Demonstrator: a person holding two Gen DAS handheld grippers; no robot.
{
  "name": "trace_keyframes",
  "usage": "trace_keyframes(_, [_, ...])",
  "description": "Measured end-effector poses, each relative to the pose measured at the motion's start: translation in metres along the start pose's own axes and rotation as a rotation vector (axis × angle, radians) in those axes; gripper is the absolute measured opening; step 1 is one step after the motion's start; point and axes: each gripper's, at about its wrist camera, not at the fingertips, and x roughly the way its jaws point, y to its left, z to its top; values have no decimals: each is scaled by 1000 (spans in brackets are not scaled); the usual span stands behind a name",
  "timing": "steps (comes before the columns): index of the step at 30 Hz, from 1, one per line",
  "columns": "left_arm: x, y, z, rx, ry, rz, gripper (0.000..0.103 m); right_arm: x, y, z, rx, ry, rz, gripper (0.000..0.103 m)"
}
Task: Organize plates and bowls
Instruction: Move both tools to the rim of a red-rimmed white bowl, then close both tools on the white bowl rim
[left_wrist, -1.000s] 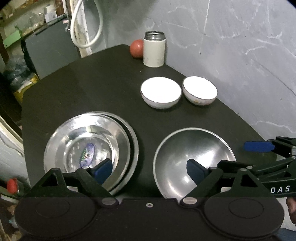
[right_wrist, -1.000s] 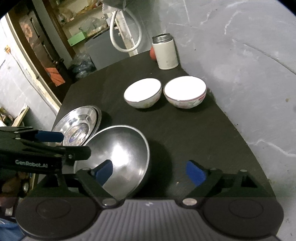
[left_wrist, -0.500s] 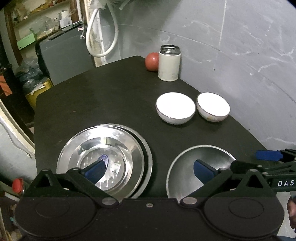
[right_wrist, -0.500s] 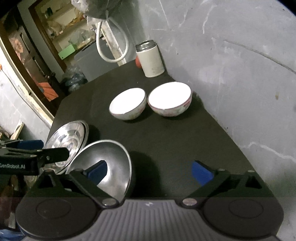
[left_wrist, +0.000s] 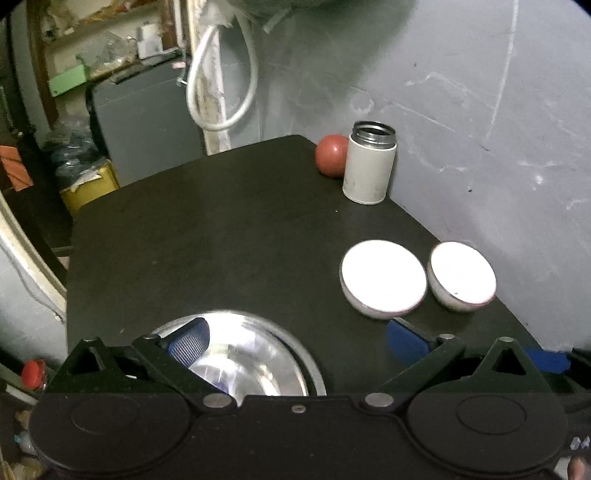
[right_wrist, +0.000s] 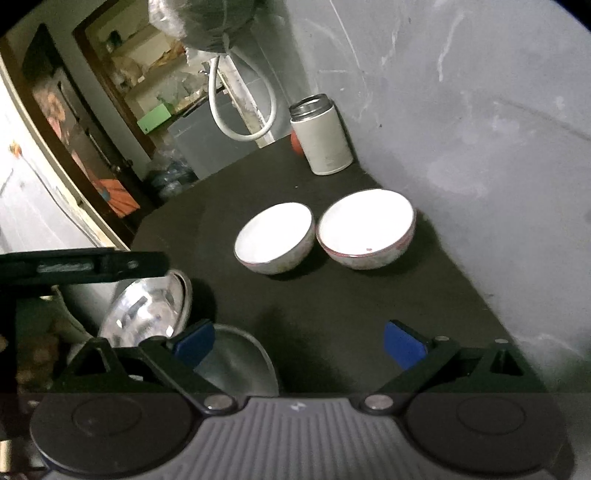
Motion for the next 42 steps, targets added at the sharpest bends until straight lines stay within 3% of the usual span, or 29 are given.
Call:
trace_keyframes(5, [35, 5, 26, 19, 44, -6, 102, 23, -3, 14, 45, 19, 38, 96])
trace_keyframes(13, [81, -1, 67, 98, 77, -68, 99, 68, -10, 44, 209, 31, 55, 75])
trace_keyframes(20, [109, -10, 75, 154, 136, -86, 91, 97, -5, 57, 261, 41, 15, 55])
trace_keyframes(22, [112, -9, 73, 154, 145, -105, 85, 101, -3, 58, 266, 37, 13, 50])
trace_keyframes(24, [116, -7, 72, 150, 154, -141, 67, 107, -2, 60, 270, 39, 11, 46])
trace_keyframes(25, [118, -7, 72, 144, 157, -156, 65, 108, -2, 59, 271, 36, 5, 45])
trace_keyframes(28, [122, -7, 71, 119, 163, -188, 45, 112, -1, 60, 280, 29, -4, 39])
trace_keyframes(33, [129, -9, 70, 90, 184, -224, 20, 119, -2, 64, 304, 26, -8, 37])
trace_keyframes(36, [129, -11, 67, 91, 189, -208, 18, 123, -2, 66, 306, 20, -18, 36])
trace_keyframes(42, [125, -3, 61, 38, 184, -204, 12, 126, -6, 69, 271, 35, -32, 18])
